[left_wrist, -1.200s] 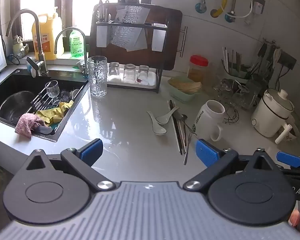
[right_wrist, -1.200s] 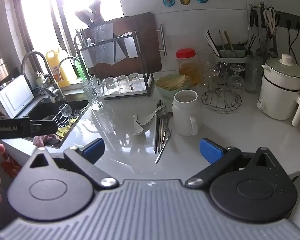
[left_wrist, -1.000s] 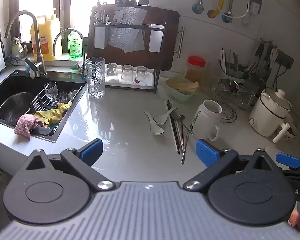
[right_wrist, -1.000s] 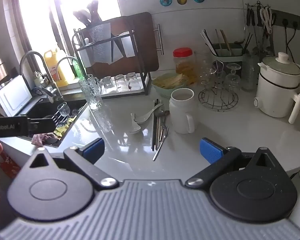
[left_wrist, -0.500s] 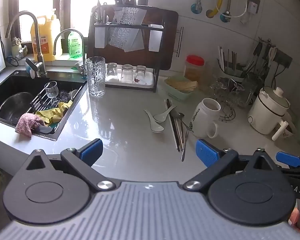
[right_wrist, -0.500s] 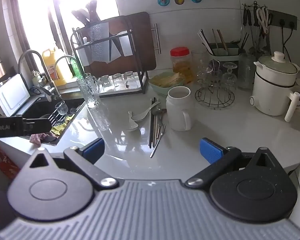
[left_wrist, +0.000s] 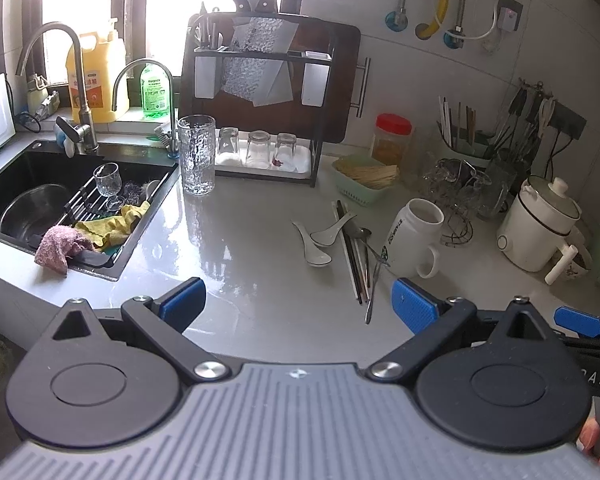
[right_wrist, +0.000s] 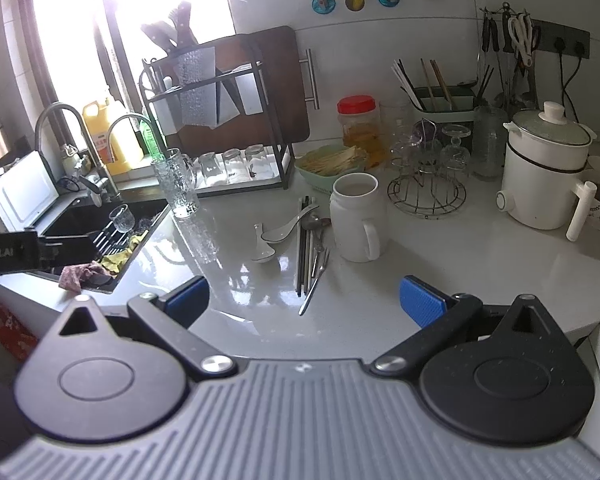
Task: Organize utensils
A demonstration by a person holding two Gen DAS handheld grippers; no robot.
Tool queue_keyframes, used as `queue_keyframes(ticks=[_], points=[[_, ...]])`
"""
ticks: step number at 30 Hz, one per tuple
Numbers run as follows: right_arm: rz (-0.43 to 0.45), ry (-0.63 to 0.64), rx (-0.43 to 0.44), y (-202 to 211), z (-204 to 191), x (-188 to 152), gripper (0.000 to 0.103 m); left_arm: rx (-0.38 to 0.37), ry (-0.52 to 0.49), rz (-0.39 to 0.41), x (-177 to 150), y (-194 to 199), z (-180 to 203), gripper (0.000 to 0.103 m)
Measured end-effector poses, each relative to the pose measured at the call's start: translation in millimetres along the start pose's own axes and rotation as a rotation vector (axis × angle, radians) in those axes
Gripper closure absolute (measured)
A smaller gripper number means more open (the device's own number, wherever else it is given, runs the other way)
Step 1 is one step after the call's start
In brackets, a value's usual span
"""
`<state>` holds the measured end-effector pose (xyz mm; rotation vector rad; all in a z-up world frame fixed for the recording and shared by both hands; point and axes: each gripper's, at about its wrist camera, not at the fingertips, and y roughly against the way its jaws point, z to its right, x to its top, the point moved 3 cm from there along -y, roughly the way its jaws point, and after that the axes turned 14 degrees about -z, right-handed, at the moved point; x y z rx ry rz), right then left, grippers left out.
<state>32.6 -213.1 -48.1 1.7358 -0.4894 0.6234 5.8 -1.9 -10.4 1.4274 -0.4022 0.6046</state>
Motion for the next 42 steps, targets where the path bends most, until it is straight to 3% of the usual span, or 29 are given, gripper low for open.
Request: queue_keyframes(ticks=[20,42], points=[[0.033,-0.012,-0.061,2.0,4.8,-8.3,0.0,-0.045,-0.071,-0.071,-10.4,-21.1,20.3,0.002],[0.014,-0.039,-0.066,0.4,9.8,-9.8,0.0,-0.082,-0.124,-0.077,0.4,-25.6,32.7,0.002]])
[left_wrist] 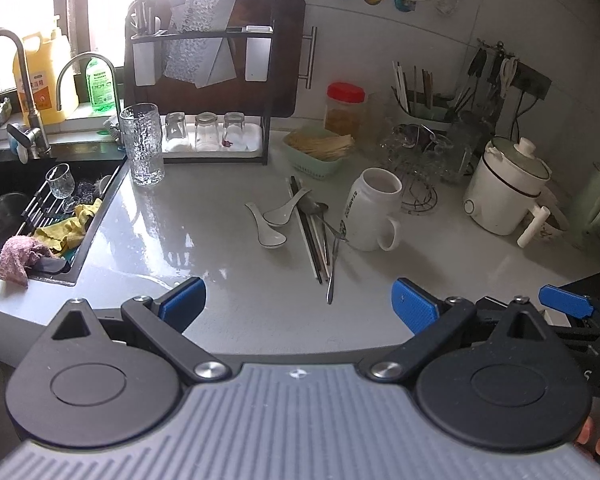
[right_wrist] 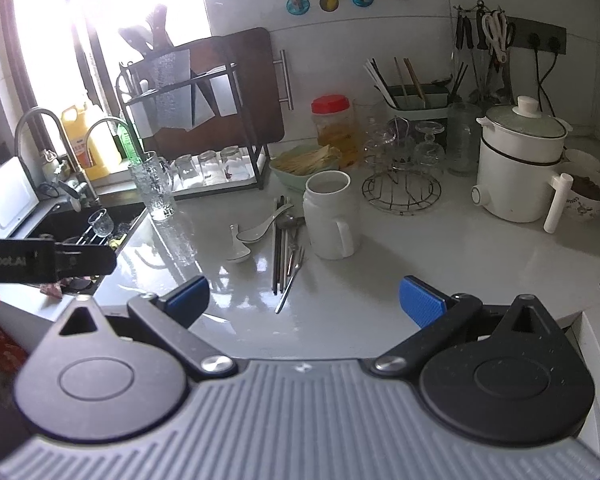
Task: Organize utensils
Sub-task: 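Move the left tool down toward the white ceramic spoon on the counter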
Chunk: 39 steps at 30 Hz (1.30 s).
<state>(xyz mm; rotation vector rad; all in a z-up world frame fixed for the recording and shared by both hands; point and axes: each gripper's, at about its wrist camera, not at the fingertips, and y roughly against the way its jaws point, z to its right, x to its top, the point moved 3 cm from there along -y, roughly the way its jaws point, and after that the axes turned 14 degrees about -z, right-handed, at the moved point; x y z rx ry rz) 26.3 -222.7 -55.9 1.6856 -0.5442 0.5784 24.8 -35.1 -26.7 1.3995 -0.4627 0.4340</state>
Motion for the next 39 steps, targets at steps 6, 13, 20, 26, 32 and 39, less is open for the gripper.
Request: queue_keyframes(ticks=[6,13,20,26,32,39], points=[[-0.004,-0.012,0.008,-2.2,3.6,-0.9,0.0,-0.003,-0.003,-0.008,-1.0,-4.2,0.6,0.002],[-0.001,-0.009,0.005,-3.5,4.4,-1.1,0.0,-0.009,-0.009,-0.016,1.7,-10.4,4.3,0.002],[-0.001,-0.009,-0.003,-9.3,3.3,-0.4,0.0,-0.012,-0.018,-0.027,6.0,-20.0,7.1,0.002],[-0.003,-0.018,-0.01,-15.7,6.5,5.6,0.0,-0.016,-0.025,-0.034,15.5,-29.2,9.2,0.002],[-0.019,-0.022,-0.028,-24.0,10.7,18.4,0.0,-0.02,-0.024,-0.036,32.6,-36.6,10.8,0.002],[-0.06,-0.016,-0.058,-28.6,13.2,54.5,0.0,-0.067,-0.004,-0.074,62.2,-52.6,4.7,0.002]])
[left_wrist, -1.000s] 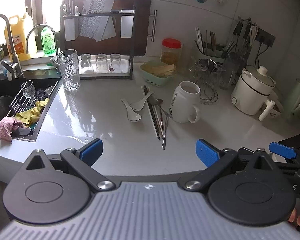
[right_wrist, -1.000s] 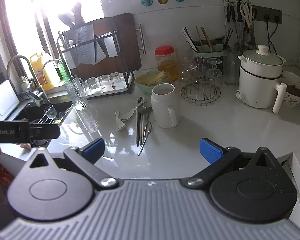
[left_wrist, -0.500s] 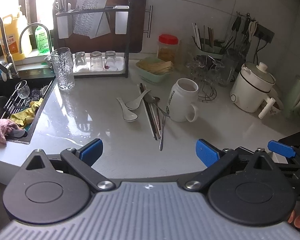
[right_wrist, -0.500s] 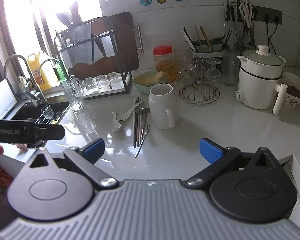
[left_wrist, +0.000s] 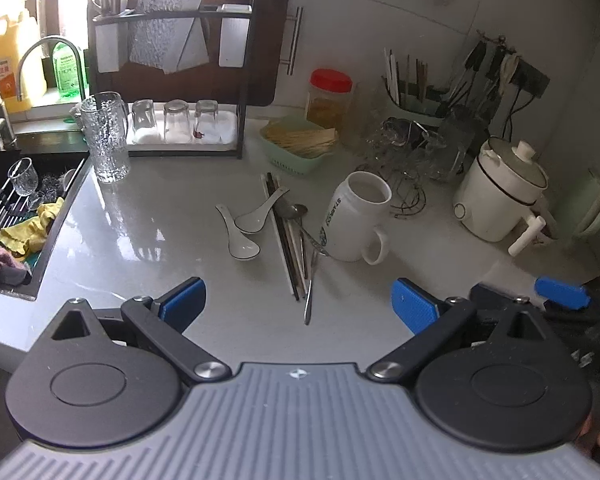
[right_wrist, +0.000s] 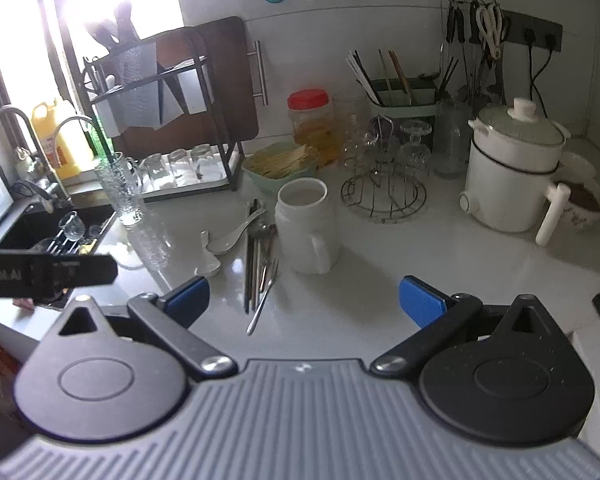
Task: Organize utensils
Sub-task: 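Move the left tool down toward the white ceramic spoon on the counter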
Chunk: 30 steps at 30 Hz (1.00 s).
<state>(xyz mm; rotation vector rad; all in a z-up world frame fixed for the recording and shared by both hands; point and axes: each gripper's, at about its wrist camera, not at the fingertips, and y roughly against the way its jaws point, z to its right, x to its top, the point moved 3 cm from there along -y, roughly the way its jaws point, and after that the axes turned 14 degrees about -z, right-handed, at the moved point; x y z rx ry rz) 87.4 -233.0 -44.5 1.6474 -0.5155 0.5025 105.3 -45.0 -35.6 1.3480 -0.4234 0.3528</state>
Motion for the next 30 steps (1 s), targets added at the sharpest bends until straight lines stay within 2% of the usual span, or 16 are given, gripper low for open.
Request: queue_keyframes(ticks=[3,8,14,24,30], points=[[-0.013,0.005,0.029,4.9,-0.6,26.8,0.0,0.042,-0.019,-0.017,19.9,-10.6,-6.1,0.002],[-0.029,0.02,0.049,11.3,-0.5,72.4,0.0,0.042,-0.036,-0.06,56.7,-34.9,-22.7,0.002],[-0.094,0.062,0.052,-1.4,-3.0,112.1,0.0,0.057,-0.042,-0.076,96.2,-71.2,-41.9,0.002],[-0.242,0.034,0.057,-63.0,11.7,133.6,0.0,-0.009,-0.078,-0.134,122.5,-138.7,-41.5,0.002],[-0.278,-0.036,0.078,-93.0,21.1,141.1,0.0,0.0,-0.061,-0.156,132.3,-165.0,-53.8,0.002]])
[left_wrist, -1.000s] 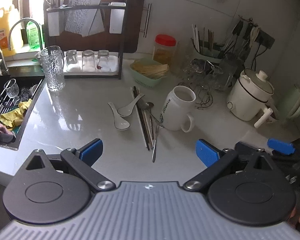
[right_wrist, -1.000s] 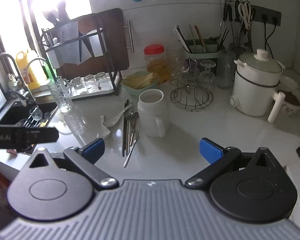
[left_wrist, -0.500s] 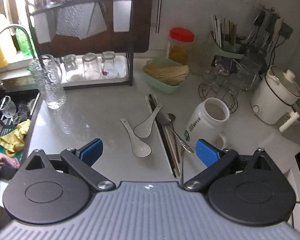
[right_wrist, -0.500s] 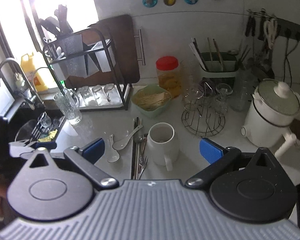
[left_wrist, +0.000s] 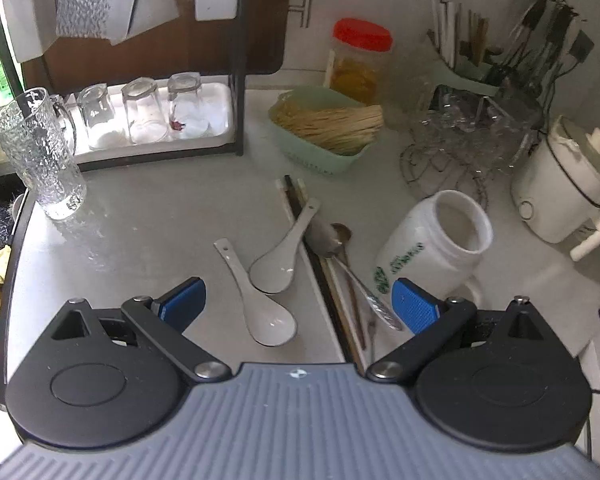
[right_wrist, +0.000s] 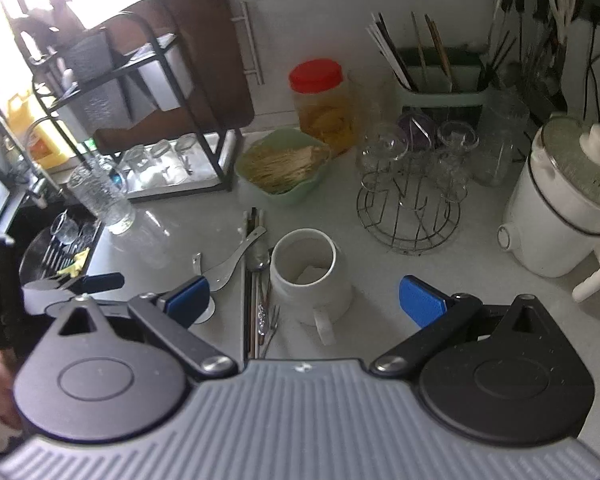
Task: Organize utensils
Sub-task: 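Move the left tool down toward the white ceramic spoon on the counter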
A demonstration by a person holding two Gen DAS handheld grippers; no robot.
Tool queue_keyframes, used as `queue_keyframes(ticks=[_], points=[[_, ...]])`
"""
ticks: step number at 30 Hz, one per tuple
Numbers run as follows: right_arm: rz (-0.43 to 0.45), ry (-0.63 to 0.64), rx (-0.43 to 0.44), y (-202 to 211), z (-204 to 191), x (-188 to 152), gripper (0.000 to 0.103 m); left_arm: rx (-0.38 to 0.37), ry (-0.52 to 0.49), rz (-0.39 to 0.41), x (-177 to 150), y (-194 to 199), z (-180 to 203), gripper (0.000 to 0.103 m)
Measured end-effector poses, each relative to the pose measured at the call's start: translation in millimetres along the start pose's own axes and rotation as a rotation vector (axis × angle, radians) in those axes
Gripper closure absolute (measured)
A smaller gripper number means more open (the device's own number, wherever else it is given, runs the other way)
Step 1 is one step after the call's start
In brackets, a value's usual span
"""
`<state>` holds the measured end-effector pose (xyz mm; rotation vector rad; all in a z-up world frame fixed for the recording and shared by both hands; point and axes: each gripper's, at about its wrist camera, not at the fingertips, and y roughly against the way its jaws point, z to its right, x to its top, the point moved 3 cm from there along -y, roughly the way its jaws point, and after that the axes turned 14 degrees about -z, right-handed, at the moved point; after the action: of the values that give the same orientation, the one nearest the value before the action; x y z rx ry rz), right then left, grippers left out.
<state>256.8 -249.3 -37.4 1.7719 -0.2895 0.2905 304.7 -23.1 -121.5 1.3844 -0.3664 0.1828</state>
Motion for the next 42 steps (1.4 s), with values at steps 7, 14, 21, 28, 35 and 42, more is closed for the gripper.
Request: queue_keyframes(ticks=[7,14,21,28,35,42], points=[[-0.004,-0.011,0.007,-12.8,-11.2,16.9,0.0,-0.002,0.028,-0.018,7.8,-8.0,-24.0,0.002],[0.003,0.031,0.008,-25.8,-29.5,25.7,0.0,0.01,0.015,-0.017,22.9,-7.0,-44.3,0.002],[0.079,0.015,-0.059,-34.8,-34.5,23.8,0.0,0.002,-0.007,-0.028,40.5,-15.3,-58.2,0.002],[0.107,-0.018,-0.089,-54.3,-32.1,17.3,0.0,-0.03,-0.059,-0.056,60.8,-31.3,-59.4,0.002],[0.106,-0.044,-0.15,-80.1,-32.4,13.2,0.0,-0.076,-0.136,-0.132,77.9,-61.0,-58.2,0.002],[0.084,-0.142,-0.181,-115.3,-23.9,12.7,0.001,-0.115,-0.232,-0.189,93.2,-95.6,-45.6,0.003]])
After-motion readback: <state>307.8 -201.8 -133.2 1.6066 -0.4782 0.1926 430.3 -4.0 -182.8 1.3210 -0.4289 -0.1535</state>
